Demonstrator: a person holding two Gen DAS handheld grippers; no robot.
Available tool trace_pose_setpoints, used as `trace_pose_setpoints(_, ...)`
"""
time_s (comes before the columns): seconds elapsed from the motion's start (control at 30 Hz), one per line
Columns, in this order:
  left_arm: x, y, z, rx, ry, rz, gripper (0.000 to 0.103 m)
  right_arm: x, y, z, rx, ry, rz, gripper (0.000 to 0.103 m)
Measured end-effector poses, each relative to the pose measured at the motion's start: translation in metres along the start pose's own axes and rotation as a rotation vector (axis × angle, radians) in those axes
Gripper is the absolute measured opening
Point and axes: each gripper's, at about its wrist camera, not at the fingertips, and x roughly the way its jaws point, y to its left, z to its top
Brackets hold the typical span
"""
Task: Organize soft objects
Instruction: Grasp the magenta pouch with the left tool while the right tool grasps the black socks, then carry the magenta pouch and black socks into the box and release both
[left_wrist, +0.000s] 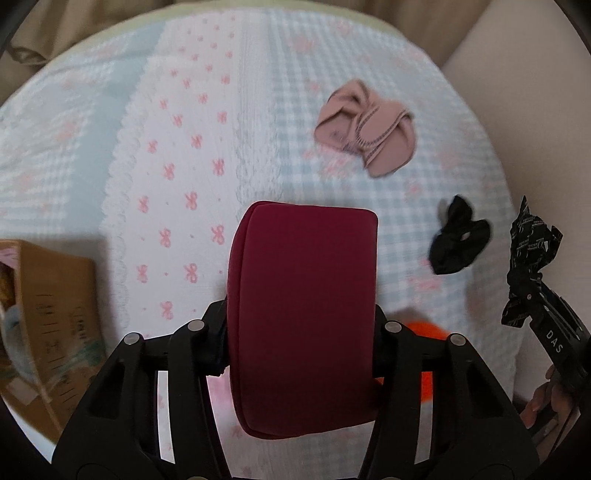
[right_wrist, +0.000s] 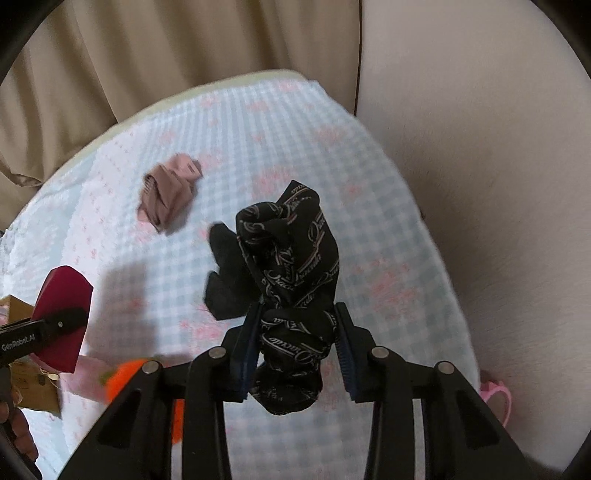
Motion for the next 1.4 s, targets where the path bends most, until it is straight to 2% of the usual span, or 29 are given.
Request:
trace_pose_setpoints(0.33, -0.108, 0.001, -0.011, -0.019, -0.121, -0.039, 0.047, -0.103, 0.029, 0.012, -0.021, -0.083, 0.016, 0.034)
trace_pose_setpoints(0.43, -0.142, 0.005, -0.016, -0.024, -0.155, -0.055, 0.047, -0.136, 0.046, 0.016, -0.045, -0.103, 0.035, 0.034)
trace_pose_setpoints(0.67, -0.222, 0.033, -0.034, -0.055, -0.233, -0.026, 0.047, -0.195, 0.099, 0.016, -0.117, -0.146, 0.107, 0.034)
trace_pose_setpoints(0.97, -0.291, 0.111, -0.07, -0.125, -0.302, 0.029, 0.047, -0.23, 0.191, -0.001, -0.204, -0.157, 0.213, 0.034)
trace_pose_setpoints(1.4, -0.332, 0.261, -0.097, -0.158, -0.307, 0.057, 0.047, -0.236, 0.323, -0.039, -0.234, -0.095, 0.256, 0.034)
